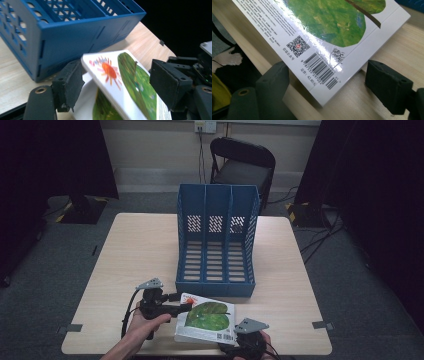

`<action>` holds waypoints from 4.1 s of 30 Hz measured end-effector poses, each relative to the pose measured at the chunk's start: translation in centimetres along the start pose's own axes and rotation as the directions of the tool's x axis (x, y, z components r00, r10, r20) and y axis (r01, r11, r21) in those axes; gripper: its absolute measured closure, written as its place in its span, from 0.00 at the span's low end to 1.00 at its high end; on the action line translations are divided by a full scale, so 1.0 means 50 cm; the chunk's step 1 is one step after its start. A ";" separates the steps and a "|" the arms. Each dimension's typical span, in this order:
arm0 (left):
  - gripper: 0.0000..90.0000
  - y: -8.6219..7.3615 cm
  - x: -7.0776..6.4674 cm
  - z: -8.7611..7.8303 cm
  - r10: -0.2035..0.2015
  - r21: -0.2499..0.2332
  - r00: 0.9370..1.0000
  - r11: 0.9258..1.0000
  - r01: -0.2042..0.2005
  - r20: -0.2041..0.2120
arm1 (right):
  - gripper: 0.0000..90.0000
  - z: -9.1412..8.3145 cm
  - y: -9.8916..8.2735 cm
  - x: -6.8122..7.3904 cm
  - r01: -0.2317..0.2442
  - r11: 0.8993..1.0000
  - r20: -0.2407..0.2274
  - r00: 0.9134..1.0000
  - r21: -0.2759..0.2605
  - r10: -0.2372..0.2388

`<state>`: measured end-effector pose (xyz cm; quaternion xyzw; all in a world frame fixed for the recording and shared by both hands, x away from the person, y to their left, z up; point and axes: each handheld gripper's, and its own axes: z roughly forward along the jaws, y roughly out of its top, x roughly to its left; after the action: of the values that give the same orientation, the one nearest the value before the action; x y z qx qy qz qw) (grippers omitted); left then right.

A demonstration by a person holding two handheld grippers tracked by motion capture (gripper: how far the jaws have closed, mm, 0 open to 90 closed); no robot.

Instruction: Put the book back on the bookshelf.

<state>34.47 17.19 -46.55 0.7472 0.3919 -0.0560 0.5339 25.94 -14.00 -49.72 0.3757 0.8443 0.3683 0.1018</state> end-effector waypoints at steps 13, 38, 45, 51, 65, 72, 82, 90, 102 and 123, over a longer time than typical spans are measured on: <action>0.41 -0.017 -0.011 0.048 -0.012 0.139 0.997 0.990 0.002 0.071 | 0.28 0.004 0.005 -0.005 -0.002 1.000 -0.005 1.000 -0.010 0.002; 0.35 -0.018 0.003 0.062 -0.076 0.207 0.993 0.977 0.056 0.090 | 0.12 0.036 0.036 -0.013 0.013 1.000 -0.106 0.994 -0.008 -0.014; 0.48 -0.021 0.007 0.061 -0.064 0.222 0.995 0.974 0.044 0.082 | 0.11 0.029 0.038 -0.017 0.011 1.000 -0.142 0.990 0.004 -0.010; 0.57 -0.019 0.002 0.056 -0.050 0.204 0.993 0.979 0.027 0.110 | 0.11 0.023 0.039 -0.020 0.002 1.000 -0.159 0.987 -0.003 -0.003; 0.78 -0.010 -0.029 0.049 0.069 0.150 0.980 0.984 -0.098 0.187 | 0.23 0.006 0.057 -0.063 -0.045 0.998 -0.164 0.986 -0.043 0.037; 0.80 -0.007 -0.051 0.050 0.154 0.143 0.968 0.973 -0.184 0.200 | 0.21 0.010 0.070 -0.100 -0.083 0.994 -0.188 0.980 -0.070 0.068; 0.81 -0.004 -0.064 0.049 0.221 0.156 0.949 0.953 -0.259 0.225 | 0.36 -0.001 0.075 -0.119 -0.128 0.987 -0.261 0.960 -0.099 0.098; 0.79 -0.007 -0.061 0.047 0.222 0.169 0.951 0.951 -0.260 0.214 | 0.49 -0.035 0.074 -0.122 -0.123 0.981 -0.290 0.954 -0.149 0.076; 0.69 -0.009 -0.053 0.045 0.238 0.174 0.950 0.946 -0.274 0.201 | 0.56 -0.062 0.061 -0.098 -0.083 0.985 -0.324 0.945 -0.152 0.030; 0.59 -0.007 -0.039 0.036 0.244 0.185 0.957 0.945 -0.271 0.154 | 0.75 -0.066 0.075 -0.088 0.019 0.982 -0.265 0.962 -0.187 -0.069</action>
<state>33.51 14.68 -46.59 0.8377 0.2476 -0.0737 0.4811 29.63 -17.25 -45.25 0.2922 0.8209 0.4898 0.0279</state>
